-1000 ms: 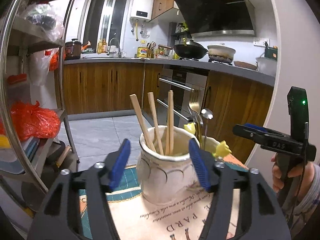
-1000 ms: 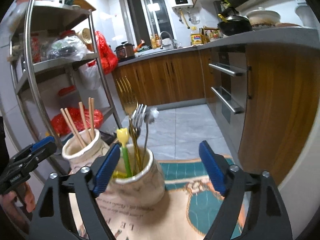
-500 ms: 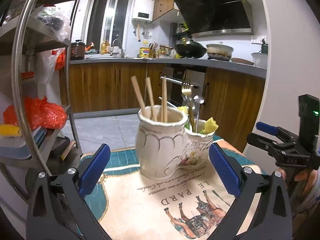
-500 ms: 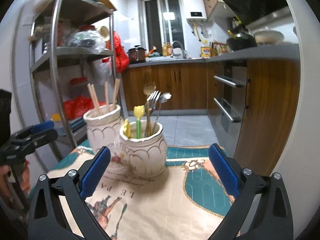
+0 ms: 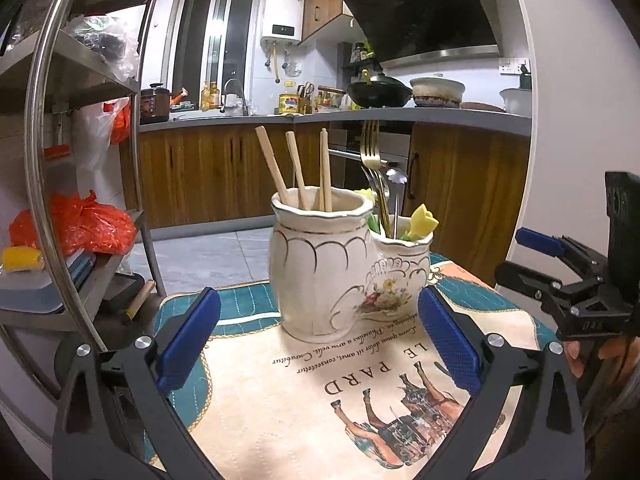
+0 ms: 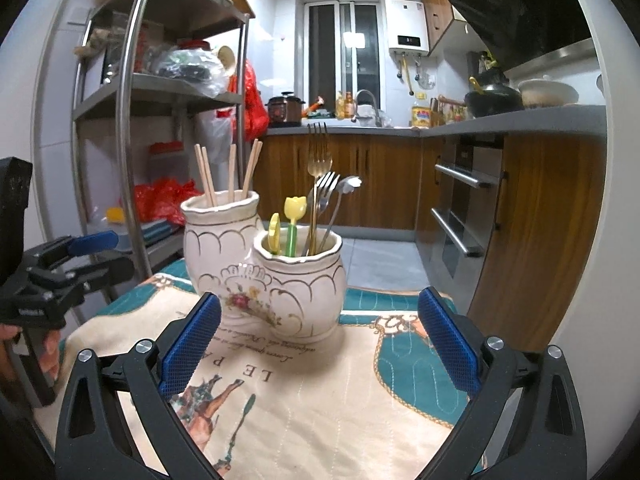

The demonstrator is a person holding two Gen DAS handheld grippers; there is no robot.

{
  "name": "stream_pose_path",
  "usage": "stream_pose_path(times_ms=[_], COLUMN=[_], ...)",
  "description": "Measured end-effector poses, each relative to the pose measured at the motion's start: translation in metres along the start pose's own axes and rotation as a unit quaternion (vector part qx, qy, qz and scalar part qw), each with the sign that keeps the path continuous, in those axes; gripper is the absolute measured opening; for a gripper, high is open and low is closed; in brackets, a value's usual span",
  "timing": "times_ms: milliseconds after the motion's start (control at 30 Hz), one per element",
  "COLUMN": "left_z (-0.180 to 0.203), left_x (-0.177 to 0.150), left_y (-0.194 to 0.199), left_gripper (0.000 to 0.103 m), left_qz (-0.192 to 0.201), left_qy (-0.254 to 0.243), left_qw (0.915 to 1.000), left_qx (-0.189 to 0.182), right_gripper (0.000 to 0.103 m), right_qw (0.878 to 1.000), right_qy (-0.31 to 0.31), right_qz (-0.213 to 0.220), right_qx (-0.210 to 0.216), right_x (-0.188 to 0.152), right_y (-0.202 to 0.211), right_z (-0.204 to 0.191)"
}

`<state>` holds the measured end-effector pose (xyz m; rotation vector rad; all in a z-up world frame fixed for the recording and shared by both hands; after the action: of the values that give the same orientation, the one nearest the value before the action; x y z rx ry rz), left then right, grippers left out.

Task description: Organize utensils

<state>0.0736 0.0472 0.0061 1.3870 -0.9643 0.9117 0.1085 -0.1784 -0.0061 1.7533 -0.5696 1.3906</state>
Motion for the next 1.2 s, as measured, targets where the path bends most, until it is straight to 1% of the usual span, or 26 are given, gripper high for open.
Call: stream_pose_path(times_ms=[367,700,1067,1200], left_z=[-0.0008,-0.0006,-0.0042,-0.0054], left_x=[-0.0006,-0.0006,-0.0013,-0.0011], left_y=[0.0023,0.0020,-0.0009,0.0001], left_gripper=[0.097,0.097,0.097,0.097], left_qz=[0.008,0.007,-0.003,0.001], left_qy=[0.001,0.001,0.009,0.013], left_qw=[1.0000,1.0000,1.0000,0.9999], left_qx=[-0.005,-0.004,0.002,0.001], right_gripper=[0.098,0.098,0.098,0.098], right_qw=[1.000,1.000,1.000,1.000], right_qy=[0.001,0.001,0.001,0.001], right_qz=[0.004,0.005,0.007,0.007], right_qx=[-0.004,-0.004,-0.005,-0.005], right_x=[0.0000,0.0008,0.0014,0.0012], right_y=[0.0041,0.0047,0.0059,0.0059], right_z=[0.0003,0.0003,0.0010,0.0014])
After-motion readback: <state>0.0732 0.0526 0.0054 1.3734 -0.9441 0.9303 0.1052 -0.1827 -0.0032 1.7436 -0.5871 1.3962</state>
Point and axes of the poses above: each gripper's, at about its wrist camera, not at the fingertips, and y roughly against the way its jaws point, z to its right, x to its top, the point moved 2 cm from there along -y, roughly the way its jaws point, and after that the axes turned 10 degrees about x, right-handed, at the moved point
